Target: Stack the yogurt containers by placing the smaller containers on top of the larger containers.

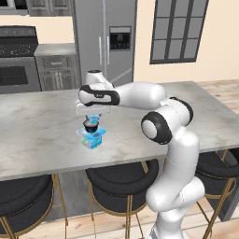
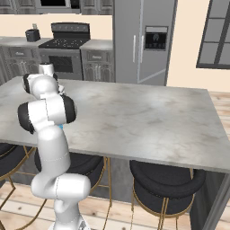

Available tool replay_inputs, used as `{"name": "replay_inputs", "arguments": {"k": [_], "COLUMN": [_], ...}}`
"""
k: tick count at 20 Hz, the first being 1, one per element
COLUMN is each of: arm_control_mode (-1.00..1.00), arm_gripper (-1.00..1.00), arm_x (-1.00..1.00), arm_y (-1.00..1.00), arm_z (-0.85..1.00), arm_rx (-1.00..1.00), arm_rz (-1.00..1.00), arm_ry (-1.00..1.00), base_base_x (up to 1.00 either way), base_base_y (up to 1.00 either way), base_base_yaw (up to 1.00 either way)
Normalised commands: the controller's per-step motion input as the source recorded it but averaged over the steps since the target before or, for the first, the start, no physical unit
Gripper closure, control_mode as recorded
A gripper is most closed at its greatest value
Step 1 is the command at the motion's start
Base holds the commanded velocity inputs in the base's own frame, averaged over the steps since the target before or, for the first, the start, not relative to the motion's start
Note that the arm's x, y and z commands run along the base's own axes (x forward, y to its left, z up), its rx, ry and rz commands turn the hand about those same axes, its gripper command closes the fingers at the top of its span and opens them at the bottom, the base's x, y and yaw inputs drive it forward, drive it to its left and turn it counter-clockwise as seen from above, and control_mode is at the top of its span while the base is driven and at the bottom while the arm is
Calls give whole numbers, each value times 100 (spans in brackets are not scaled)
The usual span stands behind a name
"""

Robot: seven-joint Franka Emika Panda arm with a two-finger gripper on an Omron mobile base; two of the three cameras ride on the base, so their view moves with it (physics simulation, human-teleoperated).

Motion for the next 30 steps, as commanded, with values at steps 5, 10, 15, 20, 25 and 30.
{"name": "replay_inputs", "arguments": {"k": [5,10,15,20,25,30], "arm_control_mode": [-100,-100,-100,-100,-100,-100], "arm_gripper": [100,100,100,100,100,100], "arm_x": [6,6,3,6,1,2], "arm_y": [0,2,2,3,0,0], "arm_z": [-4,-7,-7,-5,-3,-5], "arm_rx": [0,0,0,0,0,0], "arm_rz": [0,0,0,0,0,0], "arm_ry": [0,0,0,0,0,0], "base_base_x": [0,0,0,0,0,0], "base_base_y": [0,0,0,0,0,0], "base_base_yaw": [0,0,0,0,0,0]}}
